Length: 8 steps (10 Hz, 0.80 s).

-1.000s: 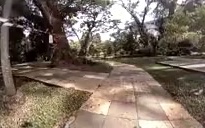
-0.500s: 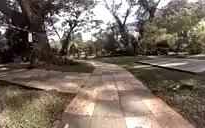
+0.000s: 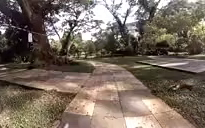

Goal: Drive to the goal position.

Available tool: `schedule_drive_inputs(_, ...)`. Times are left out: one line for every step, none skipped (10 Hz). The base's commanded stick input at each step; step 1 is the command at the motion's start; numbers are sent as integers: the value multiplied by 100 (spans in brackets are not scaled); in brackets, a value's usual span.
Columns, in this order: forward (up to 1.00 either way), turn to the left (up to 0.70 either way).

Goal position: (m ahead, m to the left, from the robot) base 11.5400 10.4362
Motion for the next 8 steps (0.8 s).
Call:
schedule_drive_inputs(70,-27)
schedule_drive_inputs(70,-27)
schedule_drive_inputs(70,-27)
schedule_drive_inputs(70,-27)
schedule_drive_inputs(70,-27)
schedule_drive_inputs(70,-11)
schedule_drive_inputs(70,0)
schedule_drive_inputs(70,0)
